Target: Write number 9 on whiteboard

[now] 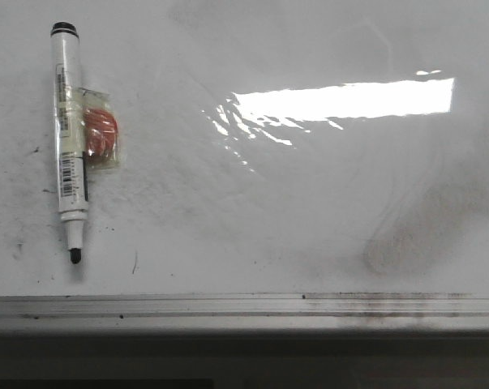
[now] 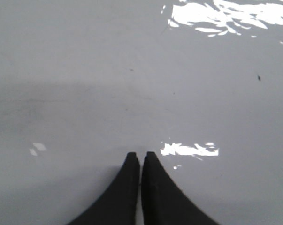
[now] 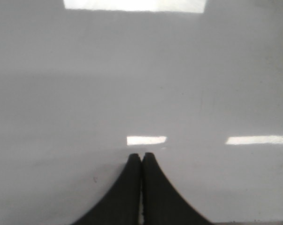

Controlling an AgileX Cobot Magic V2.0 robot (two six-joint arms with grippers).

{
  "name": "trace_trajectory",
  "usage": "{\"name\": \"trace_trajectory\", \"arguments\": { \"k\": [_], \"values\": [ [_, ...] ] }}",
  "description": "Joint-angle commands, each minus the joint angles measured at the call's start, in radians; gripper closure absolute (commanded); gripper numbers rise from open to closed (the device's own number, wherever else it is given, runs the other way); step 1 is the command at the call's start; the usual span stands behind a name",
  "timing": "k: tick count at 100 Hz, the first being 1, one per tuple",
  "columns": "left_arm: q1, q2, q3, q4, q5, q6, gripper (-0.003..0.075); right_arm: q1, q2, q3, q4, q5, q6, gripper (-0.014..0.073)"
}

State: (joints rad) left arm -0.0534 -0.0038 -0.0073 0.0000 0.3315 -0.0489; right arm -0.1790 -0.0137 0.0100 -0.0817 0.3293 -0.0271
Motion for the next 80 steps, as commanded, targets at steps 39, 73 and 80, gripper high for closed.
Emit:
{"name": "trace_trajectory", "arguments": {
  "k": [39, 73, 80],
  "values": [
    [0.001, -0.028, 0.039, 0.000, -0.046, -0.004, 0.0741, -0.006, -0.017, 0.014, -0.004, -0.017, -0.002, 0.0659],
    [0.001, -0.028, 0.039, 0.028, -0.116, -0.001, 0.0741, -0.006, -0.017, 0.014, -0.004, -0.017, -0.002, 0.0659],
    [0.001, -0.028, 0.039, 0.028, -0.137, -0.001, 0.0741, -0.006, -0.017, 0.014, -0.006, -0.017, -0.002, 0.0659]
  ]
}}
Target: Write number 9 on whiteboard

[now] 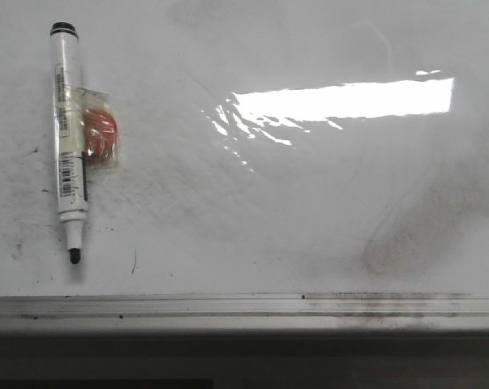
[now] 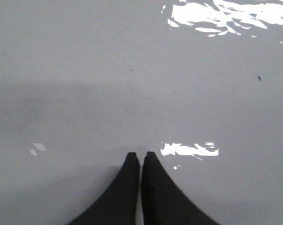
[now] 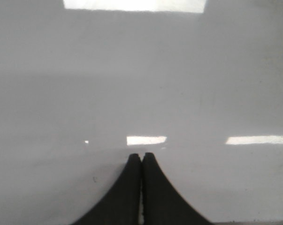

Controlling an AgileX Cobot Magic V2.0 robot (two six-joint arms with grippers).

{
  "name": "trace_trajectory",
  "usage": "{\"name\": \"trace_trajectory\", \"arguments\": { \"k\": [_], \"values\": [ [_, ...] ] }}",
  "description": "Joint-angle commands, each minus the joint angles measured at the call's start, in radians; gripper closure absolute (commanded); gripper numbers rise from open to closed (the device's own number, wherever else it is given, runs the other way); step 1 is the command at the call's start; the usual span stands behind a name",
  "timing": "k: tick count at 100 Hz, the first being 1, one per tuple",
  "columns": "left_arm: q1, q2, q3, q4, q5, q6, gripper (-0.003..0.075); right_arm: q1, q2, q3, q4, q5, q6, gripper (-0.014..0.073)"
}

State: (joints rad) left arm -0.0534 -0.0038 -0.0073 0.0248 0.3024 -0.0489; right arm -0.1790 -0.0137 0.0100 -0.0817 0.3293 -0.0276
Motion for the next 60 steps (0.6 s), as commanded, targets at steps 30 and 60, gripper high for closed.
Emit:
{"name": "trace_trajectory", "arguments": {
  "k": [30, 60],
  "values": [
    [0.001, -0.028, 0.039, 0.001, -0.115, -0.001, 0.0741, -0.006, -0.017, 0.014, -0.030, -0.017, -0.002, 0.0659],
    [0.001, -0.028, 0.039, -0.002, -0.161, -0.001, 0.0741, -0.006, -0.017, 0.014, -0.030, -0.027, -0.002, 0.0659]
  ]
}}
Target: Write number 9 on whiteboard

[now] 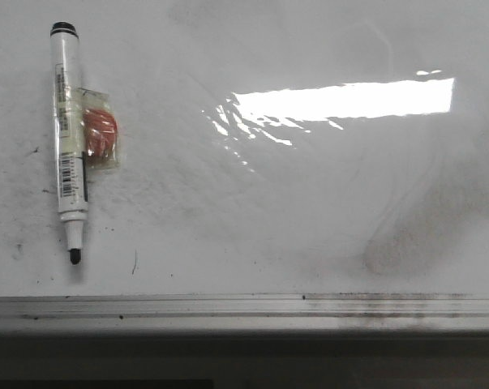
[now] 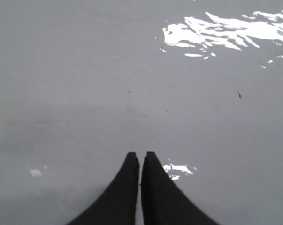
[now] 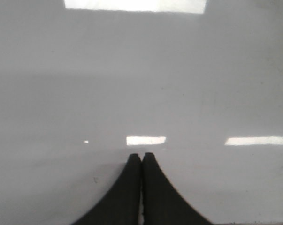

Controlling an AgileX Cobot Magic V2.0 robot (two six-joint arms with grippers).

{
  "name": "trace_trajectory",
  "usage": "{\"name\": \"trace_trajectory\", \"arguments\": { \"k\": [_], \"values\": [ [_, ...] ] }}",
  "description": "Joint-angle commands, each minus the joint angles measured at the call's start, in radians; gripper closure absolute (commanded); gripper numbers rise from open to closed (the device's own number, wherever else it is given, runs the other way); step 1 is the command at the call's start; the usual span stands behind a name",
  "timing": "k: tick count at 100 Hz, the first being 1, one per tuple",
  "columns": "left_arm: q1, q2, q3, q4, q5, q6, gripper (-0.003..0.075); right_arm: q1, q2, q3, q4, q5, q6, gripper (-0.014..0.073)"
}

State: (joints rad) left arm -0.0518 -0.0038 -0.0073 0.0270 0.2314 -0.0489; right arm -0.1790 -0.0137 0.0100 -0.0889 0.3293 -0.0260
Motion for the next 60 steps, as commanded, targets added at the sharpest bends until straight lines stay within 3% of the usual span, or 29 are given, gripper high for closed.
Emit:
{"name": "trace_trajectory", "arguments": {
  "k": [1, 45, 60],
  "values": [
    [0.000, -0.028, 0.039, -0.004, -0.090, -0.001, 0.0741, -0.006, -0.017, 0.014, -0.023, -0.029, -0.003, 0.0659],
    [0.000, -0.028, 0.039, -0.004, -0.092, -0.001, 0.0741, -0.006, -0.017, 0.014, -0.023, -0.157, -0.003, 0.0659],
    [0.000, -0.028, 0.039, -0.008, -0.161, -0.001, 0.0741, -0.006, -0.017, 0.014, 0.064, -0.315, 0.000, 0.0659]
  ]
}}
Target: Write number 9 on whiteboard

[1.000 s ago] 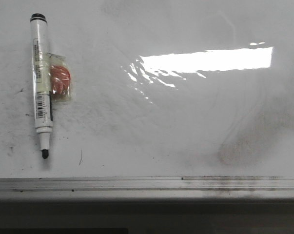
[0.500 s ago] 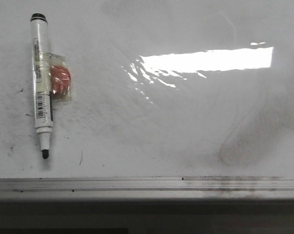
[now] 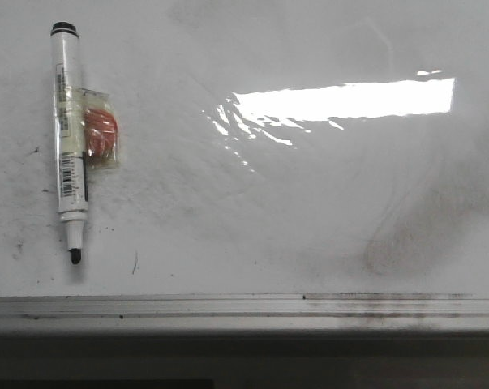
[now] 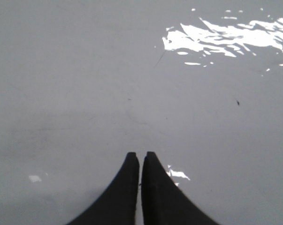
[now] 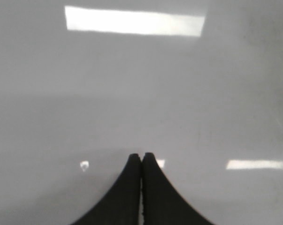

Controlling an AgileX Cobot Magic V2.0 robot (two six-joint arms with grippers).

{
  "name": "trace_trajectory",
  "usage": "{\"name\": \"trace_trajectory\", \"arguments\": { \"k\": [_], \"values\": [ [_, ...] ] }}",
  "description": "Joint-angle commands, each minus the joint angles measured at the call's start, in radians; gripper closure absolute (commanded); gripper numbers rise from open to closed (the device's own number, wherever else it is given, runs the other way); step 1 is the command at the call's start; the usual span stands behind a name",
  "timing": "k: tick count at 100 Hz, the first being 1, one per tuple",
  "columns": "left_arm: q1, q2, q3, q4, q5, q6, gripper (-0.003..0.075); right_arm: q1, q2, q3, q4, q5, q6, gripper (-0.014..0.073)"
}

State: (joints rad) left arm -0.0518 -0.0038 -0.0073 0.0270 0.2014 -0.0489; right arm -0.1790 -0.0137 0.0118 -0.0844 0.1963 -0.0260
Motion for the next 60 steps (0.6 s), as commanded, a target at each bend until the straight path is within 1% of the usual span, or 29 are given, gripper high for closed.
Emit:
{"name": "trace_trajectory", "arguments": {
  "k": [1, 6, 10, 18, 23, 28, 36, 42, 47, 55, 60],
  "values": [
    [0.000, -0.028, 0.039, -0.008, -0.145, -0.001, 0.0741, -0.006, -0.017, 0.012, 0.069, -0.196, 0.000, 0.0659],
    [0.000, -0.028, 0.039, -0.008, -0.194, -0.001, 0.0741, -0.006, -0.017, 0.012, 0.110, -0.271, 0.000, 0.0659],
    [0.000, -0.028, 0.039, -0.008, -0.258, -0.001, 0.0741, -0.006, -0.017, 0.012, 0.140, -0.355, 0.000, 0.0659],
    [0.000, -0.028, 0.039, -0.008, -0.337, -0.001, 0.0741, -0.006, -0.017, 0.012, 0.170, -0.485, 0.000, 0.0659],
    [0.000, -0.028, 0.039, -0.008, -0.367, -0.001, 0.0741, -0.006, -0.017, 0.012, 0.175, -0.554, 0.000, 0.0659],
    [0.000, -0.028, 0.037, -0.008, -0.388, -0.001, 0.0741, -0.006, -0.017, 0.012, 0.175, -0.586, 0.000, 0.0659],
    [0.000, -0.028, 0.028, -0.027, -0.405, -0.012, 0.0741, -0.006, -0.017, -0.001, 0.175, -0.565, 0.000, 0.0657],
    [0.000, -0.024, 0.012, -0.102, -0.405, -0.030, 0.0741, -0.006, -0.017, -0.020, 0.175, -0.523, 0.001, 0.0657],
    [0.000, -0.010, -0.002, -0.119, -0.403, -0.030, 0.0741, -0.006, -0.017, -0.041, 0.175, -0.482, 0.002, 0.0657],
    [0.000, 0.021, -0.038, -0.117, -0.374, -0.030, 0.0741, -0.002, -0.010, -0.099, 0.175, -0.388, 0.005, 0.0657],
    [0.000, 0.045, -0.072, -0.097, -0.340, -0.028, 0.0741, 0.008, -0.001, -0.141, 0.175, -0.293, 0.005, 0.0657]
  ]
}}
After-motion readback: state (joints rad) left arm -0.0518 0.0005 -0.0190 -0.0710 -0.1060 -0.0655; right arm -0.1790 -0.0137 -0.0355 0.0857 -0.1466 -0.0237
